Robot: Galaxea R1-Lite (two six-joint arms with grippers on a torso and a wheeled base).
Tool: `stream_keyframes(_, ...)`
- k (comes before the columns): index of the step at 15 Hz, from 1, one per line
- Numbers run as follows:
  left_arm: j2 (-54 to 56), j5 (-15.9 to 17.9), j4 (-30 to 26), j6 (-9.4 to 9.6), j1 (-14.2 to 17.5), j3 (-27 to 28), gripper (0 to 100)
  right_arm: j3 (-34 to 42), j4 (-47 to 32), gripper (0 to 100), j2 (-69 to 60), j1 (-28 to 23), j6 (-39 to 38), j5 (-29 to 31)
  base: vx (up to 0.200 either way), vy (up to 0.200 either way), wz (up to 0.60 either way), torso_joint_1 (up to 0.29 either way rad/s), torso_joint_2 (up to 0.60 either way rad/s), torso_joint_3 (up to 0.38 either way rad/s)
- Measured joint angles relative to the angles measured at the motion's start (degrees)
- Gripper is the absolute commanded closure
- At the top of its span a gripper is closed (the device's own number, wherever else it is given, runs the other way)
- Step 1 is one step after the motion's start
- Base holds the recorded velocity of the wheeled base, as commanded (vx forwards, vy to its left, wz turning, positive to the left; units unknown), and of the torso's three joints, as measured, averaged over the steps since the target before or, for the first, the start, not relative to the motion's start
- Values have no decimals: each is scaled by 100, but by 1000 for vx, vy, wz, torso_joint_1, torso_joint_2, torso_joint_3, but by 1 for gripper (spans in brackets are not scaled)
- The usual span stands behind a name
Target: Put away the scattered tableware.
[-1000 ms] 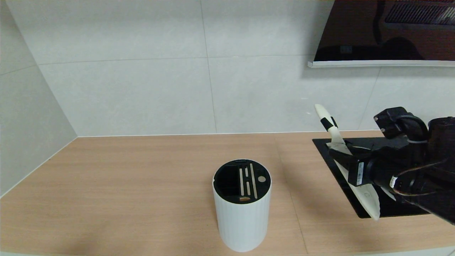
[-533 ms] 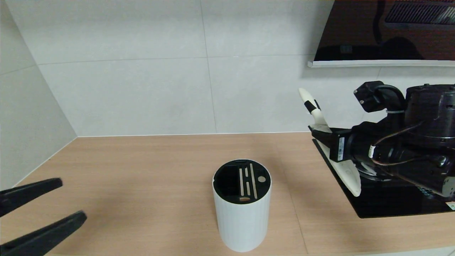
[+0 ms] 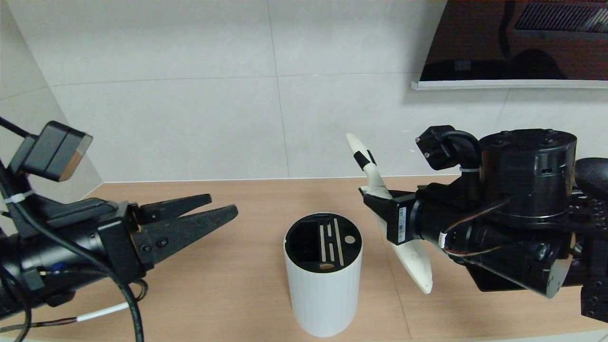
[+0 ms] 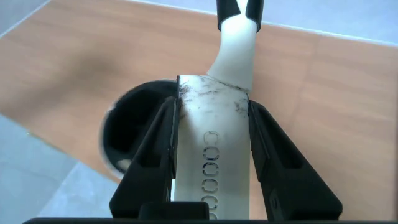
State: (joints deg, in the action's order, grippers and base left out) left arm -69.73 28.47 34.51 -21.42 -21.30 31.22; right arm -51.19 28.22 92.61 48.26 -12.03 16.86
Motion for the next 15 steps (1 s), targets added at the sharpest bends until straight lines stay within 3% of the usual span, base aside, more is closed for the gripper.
stream_keyframes(2,-299,2,846,-975,-354,-116,0,0,172,100,79,193,-151,16,0,0,0,0,0,0)
stream_keyframes(4,-510,2,1358,-1646,-581,-167,0,4,200,100,112,339,-239,18,0,0,0,0,0,0)
stream_keyframes(5,-590,0,1484,-1815,-662,-178,0,1,202,100,122,394,-283,18,0,0,0,0,0,0)
stream_keyframes(7,-706,-9,1785,-2395,-847,-184,0,-13,336,100,157,507,-433,18,0,0,0,0,0,0)
stream_keyframes(10,-880,-169,2048,-2861,-1106,-187,0,-10,785,100,291,619,-463,29,0,0,0,0,0,0)
stream_keyframes(12,-1067,-494,2149,-2929,-1241,-156,0,20,892,100,363,686,-466,27,0,0,0,0,0,0)
stream_keyframes(15,-1547,-1295,2193,-2922,-1596,-16,0,39,906,100,408,840,-503,21,0,0,0,0,0,0)
